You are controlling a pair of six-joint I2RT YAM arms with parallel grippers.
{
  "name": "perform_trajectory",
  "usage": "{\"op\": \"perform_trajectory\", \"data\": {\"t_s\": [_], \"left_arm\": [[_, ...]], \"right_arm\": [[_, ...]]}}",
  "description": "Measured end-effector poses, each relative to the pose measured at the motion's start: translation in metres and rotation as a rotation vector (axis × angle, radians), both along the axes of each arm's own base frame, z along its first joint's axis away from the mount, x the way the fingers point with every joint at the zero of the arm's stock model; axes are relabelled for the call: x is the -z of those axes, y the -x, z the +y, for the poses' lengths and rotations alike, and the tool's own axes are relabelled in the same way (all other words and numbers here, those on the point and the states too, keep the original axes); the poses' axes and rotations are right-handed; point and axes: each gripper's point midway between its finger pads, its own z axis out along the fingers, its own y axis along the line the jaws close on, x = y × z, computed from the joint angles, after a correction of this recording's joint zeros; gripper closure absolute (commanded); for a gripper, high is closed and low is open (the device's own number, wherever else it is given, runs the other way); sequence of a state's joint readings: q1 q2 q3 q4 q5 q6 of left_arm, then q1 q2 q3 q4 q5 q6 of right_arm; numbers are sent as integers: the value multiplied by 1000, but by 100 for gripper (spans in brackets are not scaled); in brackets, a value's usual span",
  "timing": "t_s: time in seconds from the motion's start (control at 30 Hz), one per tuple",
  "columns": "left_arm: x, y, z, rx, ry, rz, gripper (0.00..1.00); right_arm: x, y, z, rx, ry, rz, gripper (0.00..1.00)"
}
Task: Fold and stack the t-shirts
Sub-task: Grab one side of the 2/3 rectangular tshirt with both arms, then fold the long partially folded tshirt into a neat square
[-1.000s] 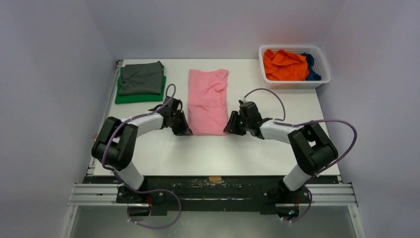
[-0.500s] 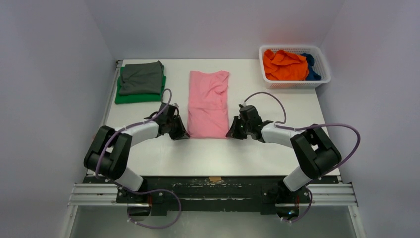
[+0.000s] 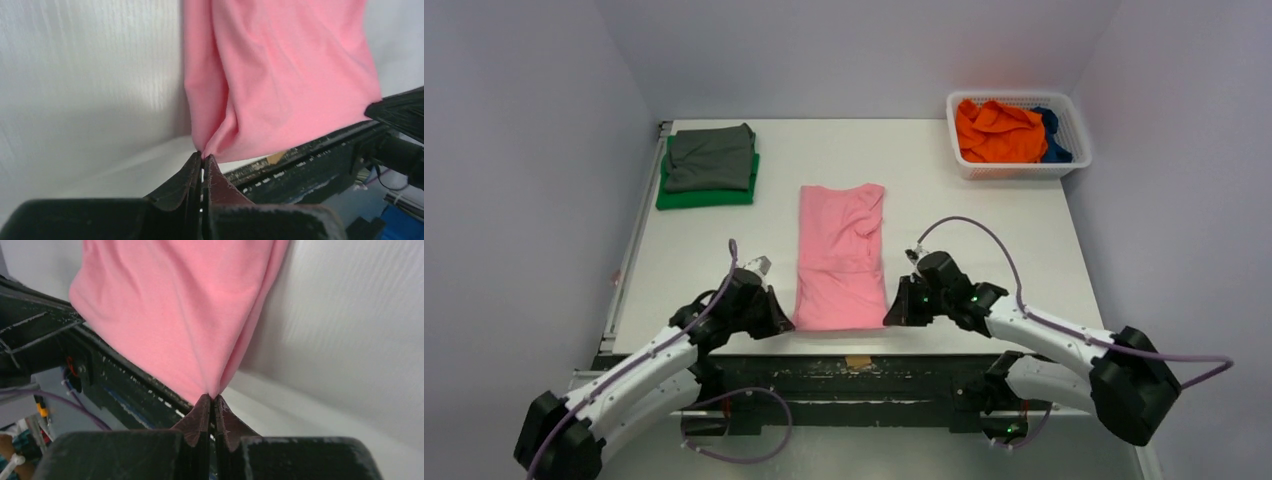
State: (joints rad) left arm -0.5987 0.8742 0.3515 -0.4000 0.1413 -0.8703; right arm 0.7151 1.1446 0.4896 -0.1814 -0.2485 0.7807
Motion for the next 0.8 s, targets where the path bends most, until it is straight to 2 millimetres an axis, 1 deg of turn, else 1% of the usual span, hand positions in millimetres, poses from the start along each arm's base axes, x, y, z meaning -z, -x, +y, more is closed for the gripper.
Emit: {"op": "perform_trajectory", "data": {"t_s": [0.03, 0.13, 0.23, 0.3, 0.4, 0.47, 0.6, 0.67, 0.7, 0.73, 0.8], "left_arm": [[-9, 7, 2, 2, 24, -25, 100], [-36, 15, 4, -2, 101, -113, 100], [-60, 18, 6, -13, 158, -176, 100], [-70, 16, 6, -23, 166, -190, 100], [-84, 8, 7, -43, 142, -196, 100], [-96, -3, 6, -60, 112, -204, 100], [-122, -38, 1, -93, 41, -243, 100], [-132, -57, -2, -110, 18, -257, 100], [-136, -68, -2, -122, 8, -264, 100], [-140, -82, -4, -129, -1, -272, 100], [-142, -98, 1, -158, -7, -274, 100]], "right_arm": [[-6, 9, 1, -18, -11, -3, 100], [-30, 18, 1, -36, -63, -49, 100], [-55, 18, 1, -27, -121, -109, 100], [-70, 15, 2, -24, -148, -143, 100], [-84, 7, 4, -1, -160, -176, 100], [-91, -4, 3, 36, -134, -198, 100], [-111, -33, 0, 114, -92, -270, 100], [-121, -52, -4, 156, -74, -299, 100], [-126, -67, -9, 187, -65, -310, 100], [-128, -80, -13, 214, -56, -317, 100], [-127, -102, -21, 257, -39, -318, 100]]}}
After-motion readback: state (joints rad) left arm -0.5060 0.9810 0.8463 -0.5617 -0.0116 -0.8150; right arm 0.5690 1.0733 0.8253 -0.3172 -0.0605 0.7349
